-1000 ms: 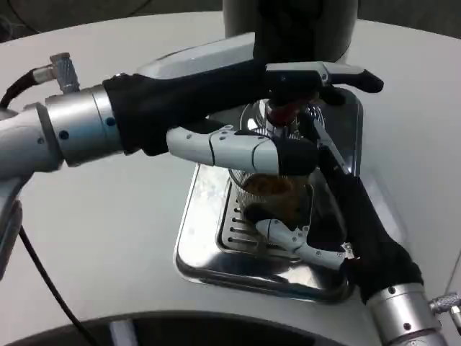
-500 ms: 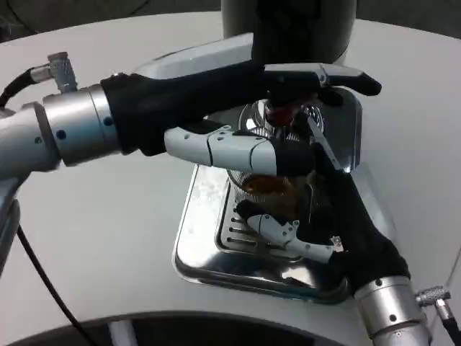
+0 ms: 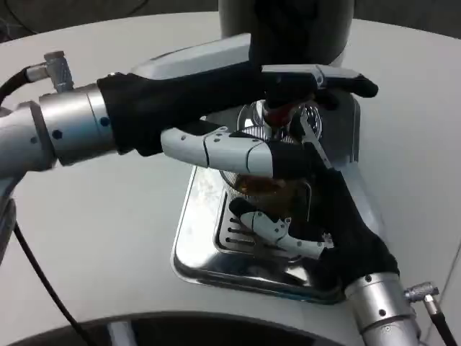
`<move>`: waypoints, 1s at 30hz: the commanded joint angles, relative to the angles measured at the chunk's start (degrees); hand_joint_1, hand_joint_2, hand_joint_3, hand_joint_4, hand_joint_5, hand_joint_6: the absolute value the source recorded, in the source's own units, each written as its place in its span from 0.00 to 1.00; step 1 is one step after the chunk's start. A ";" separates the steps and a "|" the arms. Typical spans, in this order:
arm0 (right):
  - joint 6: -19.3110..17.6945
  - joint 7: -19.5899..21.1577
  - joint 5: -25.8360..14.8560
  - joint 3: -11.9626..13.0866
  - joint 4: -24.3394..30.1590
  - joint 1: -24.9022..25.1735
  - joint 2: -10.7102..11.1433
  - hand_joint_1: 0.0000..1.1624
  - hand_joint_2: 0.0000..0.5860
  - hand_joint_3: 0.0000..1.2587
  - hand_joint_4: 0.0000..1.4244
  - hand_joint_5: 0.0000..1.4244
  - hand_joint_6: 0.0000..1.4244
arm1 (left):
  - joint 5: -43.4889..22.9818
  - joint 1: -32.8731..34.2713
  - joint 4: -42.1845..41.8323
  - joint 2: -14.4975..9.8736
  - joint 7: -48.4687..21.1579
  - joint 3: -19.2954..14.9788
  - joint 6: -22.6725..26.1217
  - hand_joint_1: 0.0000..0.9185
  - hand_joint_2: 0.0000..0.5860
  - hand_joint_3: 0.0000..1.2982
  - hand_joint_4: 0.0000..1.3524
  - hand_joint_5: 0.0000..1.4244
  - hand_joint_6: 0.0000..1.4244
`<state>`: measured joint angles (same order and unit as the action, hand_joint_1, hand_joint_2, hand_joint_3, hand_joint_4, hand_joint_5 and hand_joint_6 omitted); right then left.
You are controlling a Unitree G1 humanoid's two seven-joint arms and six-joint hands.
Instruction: Grasp the cup under the faucet to collect the drink, then remove the cup.
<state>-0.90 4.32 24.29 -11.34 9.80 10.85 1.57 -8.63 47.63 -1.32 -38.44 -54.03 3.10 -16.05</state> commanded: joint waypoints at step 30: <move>0.08 2.81 -0.82 -1.99 -2.33 -0.39 -2.09 0.67 0.36 0.04 0.06 0.10 0.00 | 2.64 -0.33 0.28 -1.86 -1.10 0.80 -5.08 0.00 0.18 0.12 0.06 0.11 0.10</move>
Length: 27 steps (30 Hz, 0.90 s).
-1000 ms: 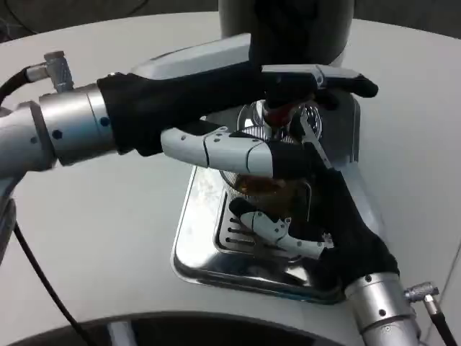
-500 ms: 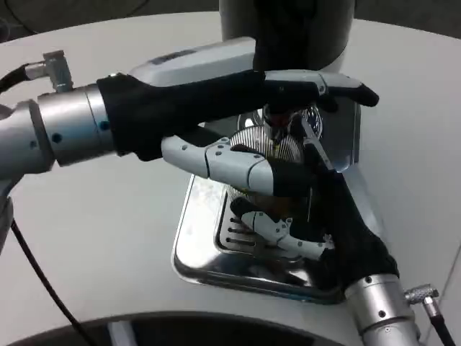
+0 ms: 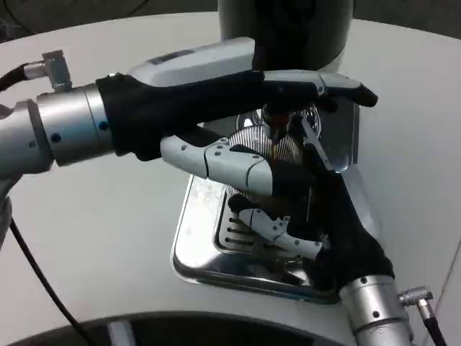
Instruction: Grasp the cup under the faucet to collect the drink, then remove the cup.
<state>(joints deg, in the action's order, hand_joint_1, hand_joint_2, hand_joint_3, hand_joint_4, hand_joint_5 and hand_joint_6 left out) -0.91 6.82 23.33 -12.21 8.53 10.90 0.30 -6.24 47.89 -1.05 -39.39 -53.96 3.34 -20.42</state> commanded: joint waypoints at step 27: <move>-3.47 5.54 1.00 -3.81 -2.58 -1.58 -2.22 0.66 0.36 0.12 0.13 0.17 0.02 | 0.33 -1.33 -0.36 -1.67 -1.44 0.49 -0.40 0.00 0.19 0.12 0.07 0.11 0.11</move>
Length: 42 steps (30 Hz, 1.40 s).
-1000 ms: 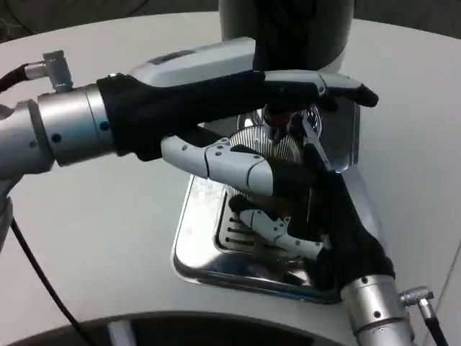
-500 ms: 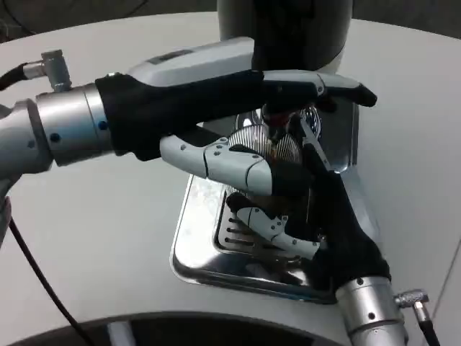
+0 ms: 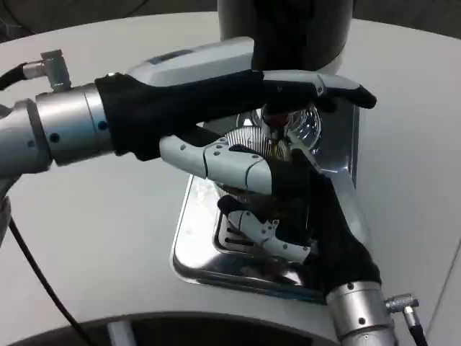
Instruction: Grasp the cup under the faucet to collect the drink, then remove the cup.
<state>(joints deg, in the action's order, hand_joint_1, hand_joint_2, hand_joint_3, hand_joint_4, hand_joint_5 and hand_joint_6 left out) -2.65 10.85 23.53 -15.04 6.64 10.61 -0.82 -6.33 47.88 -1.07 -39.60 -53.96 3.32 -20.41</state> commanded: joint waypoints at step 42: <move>-3.72 16.01 5.19 -6.50 -7.00 -1.65 -5.85 0.66 0.40 0.23 0.26 0.31 0.13 | -0.56 -3.95 -1.98 -4.00 -1.47 -0.15 0.54 0.00 0.18 0.13 0.09 0.12 0.11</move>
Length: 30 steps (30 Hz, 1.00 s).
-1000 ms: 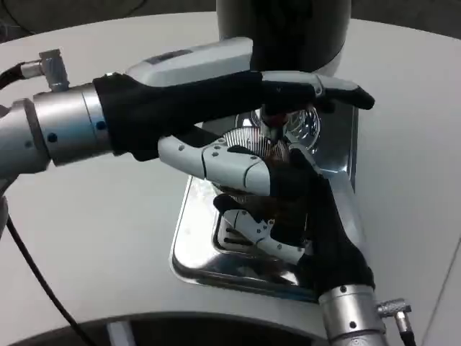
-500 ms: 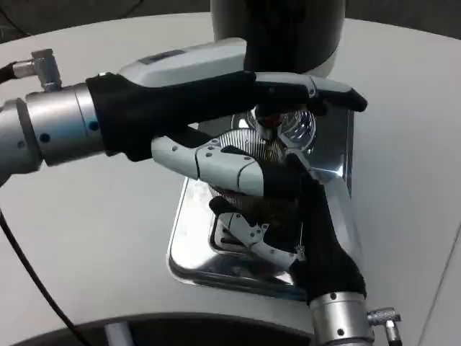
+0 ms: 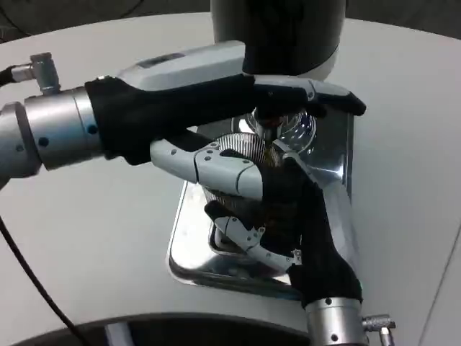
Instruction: Grasp the cup under the faucet to collect the drink, then remove the cup.
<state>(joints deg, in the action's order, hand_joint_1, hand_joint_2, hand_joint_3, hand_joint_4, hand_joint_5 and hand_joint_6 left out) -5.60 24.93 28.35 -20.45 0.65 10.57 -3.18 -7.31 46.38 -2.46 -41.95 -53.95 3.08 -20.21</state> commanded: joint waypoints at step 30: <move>-2.09 8.43 0.53 -2.72 -4.44 -0.06 -3.66 0.67 0.44 0.35 0.38 0.44 0.23 | -5.38 -1.24 2.87 2.74 5.16 -7.95 -4.58 0.00 0.13 0.05 0.03 0.13 0.14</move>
<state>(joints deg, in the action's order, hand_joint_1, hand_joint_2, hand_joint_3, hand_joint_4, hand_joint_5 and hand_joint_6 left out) -7.34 33.13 29.15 -22.76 -3.01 11.64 -3.17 -11.51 44.29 0.09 -39.71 -49.66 -3.94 -23.63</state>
